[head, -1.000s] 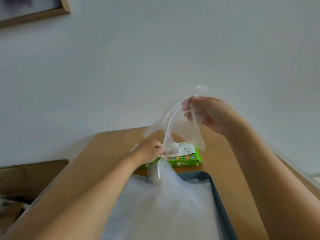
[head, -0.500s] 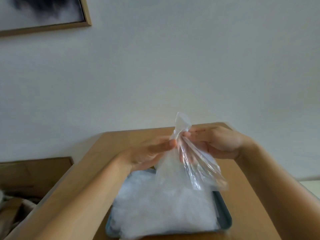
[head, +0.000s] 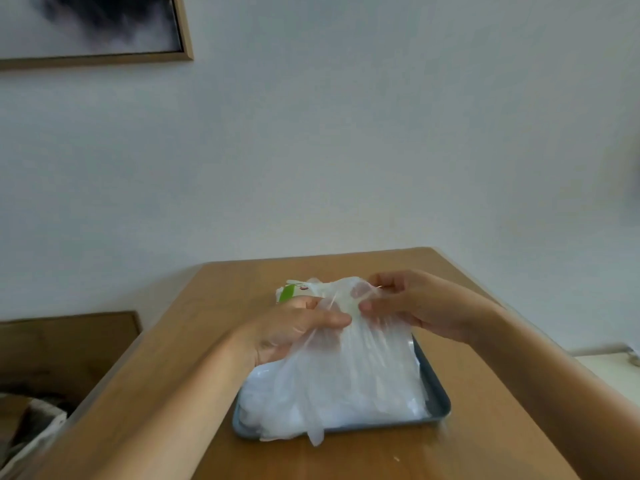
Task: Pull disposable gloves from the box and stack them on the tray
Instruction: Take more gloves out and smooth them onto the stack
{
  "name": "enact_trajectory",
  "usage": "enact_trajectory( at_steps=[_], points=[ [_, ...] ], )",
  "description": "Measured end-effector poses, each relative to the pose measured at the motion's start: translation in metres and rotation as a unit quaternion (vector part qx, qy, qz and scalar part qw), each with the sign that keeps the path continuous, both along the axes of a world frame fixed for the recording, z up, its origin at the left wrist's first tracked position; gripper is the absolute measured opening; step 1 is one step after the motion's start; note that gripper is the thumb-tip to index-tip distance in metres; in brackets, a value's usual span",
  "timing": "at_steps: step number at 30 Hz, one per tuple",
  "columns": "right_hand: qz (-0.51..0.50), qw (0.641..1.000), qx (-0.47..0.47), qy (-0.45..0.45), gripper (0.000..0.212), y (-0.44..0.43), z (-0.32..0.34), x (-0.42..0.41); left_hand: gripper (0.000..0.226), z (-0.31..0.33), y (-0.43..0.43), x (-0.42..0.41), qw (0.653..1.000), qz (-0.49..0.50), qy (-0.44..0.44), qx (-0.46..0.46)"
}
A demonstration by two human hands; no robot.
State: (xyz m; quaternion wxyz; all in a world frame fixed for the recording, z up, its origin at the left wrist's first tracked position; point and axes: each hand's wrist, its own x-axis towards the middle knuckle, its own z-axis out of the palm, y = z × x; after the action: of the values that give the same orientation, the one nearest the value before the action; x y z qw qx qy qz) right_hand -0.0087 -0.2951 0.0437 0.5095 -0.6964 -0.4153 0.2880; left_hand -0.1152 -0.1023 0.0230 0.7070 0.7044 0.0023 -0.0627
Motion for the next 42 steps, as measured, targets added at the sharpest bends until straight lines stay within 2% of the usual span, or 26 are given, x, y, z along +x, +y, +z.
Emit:
enact_trajectory(
  at_steps=[2,4,5,7,8,11,14,16,20,23,25,27,31,34,36,38,40,42],
  points=[
    [-0.026,0.999,0.015,-0.032,0.037,0.004,-0.001,-0.005,0.055,0.002,0.008,-0.008,0.997,-0.074,-0.019,-0.014],
    [-0.004,0.998,0.042,-0.035,0.019,0.006,0.002,-0.013,0.055,0.005,0.015,-0.014,0.986,-0.156,-0.028,-0.042],
    [0.012,0.998,0.051,-0.043,0.010,0.007,0.006,-0.018,0.050,0.007,0.019,-0.015,0.981,-0.180,-0.030,-0.064],
    [0.033,0.995,0.057,-0.081,0.015,0.010,0.016,-0.028,0.033,0.009,0.021,-0.016,0.970,-0.217,-0.048,-0.098],
    [0.038,0.992,0.056,-0.106,0.016,0.013,0.022,-0.032,0.030,0.009,0.022,-0.016,0.970,-0.212,-0.053,-0.107],
    [0.045,0.988,0.055,-0.138,0.014,0.018,0.041,-0.045,0.047,0.016,0.030,-0.023,0.993,-0.084,-0.043,-0.077],
    [0.028,0.989,0.081,-0.118,0.016,0.020,0.052,-0.047,0.048,0.030,0.046,-0.033,0.994,-0.062,-0.061,-0.065],
    [0.009,0.991,0.092,-0.092,0.017,0.021,0.052,-0.044,0.052,0.041,0.054,-0.036,0.996,-0.049,-0.043,-0.065],
    [-0.051,0.990,0.062,-0.114,0.009,0.022,0.032,-0.025,0.046,0.047,0.065,-0.029,0.998,0.006,0.024,0.065],
    [-0.062,0.987,0.002,-0.148,0.013,0.021,0.007,-0.003,0.023,0.037,0.067,-0.018,0.985,0.037,0.076,0.150],
    [-0.052,0.987,-0.033,-0.147,0.017,0.021,-0.012,0.010,0.020,0.028,0.064,-0.010,0.967,0.043,0.097,0.230],
    [-0.053,0.987,-0.065,-0.135,0.018,0.022,-0.030,0.019,0.029,0.016,0.064,-0.001,0.945,0.057,0.116,0.300],
    [-0.059,0.986,-0.107,-0.110,0.016,0.024,-0.059,0.028,0.022,0.002,0.074,0.008,0.919,0.082,0.183,0.340],
    [-0.068,0.978,-0.135,-0.145,0.016,0.026,-0.071,0.032,0.020,0.000,0.078,0.010,0.863,0.128,0.220,0.436],
    [-0.071,0.971,-0.142,-0.177,0.017,0.027,-0.075,0.032,0.016,-0.002,0.074,0.009,0.795,0.204,0.184,0.540],
    [-0.076,0.969,-0.141,-0.190,0.018,0.028,-0.079,0.034,0.013,-0.004,0.062,0.008,0.748,0.300,0.067,0.589],
    [-0.081,0.969,-0.143,-0.185,0.018,0.029,-0.081,0.035,0.013,-0.010,0.037,0.006,0.757,0.321,-0.038,0.567],
    [-0.090,0.970,-0.147,-0.173,0.017,0.030,-0.083,0.035,0.010,-0.022,0.005,0.005,0.793,0.266,-0.088,0.541]
  ],
)
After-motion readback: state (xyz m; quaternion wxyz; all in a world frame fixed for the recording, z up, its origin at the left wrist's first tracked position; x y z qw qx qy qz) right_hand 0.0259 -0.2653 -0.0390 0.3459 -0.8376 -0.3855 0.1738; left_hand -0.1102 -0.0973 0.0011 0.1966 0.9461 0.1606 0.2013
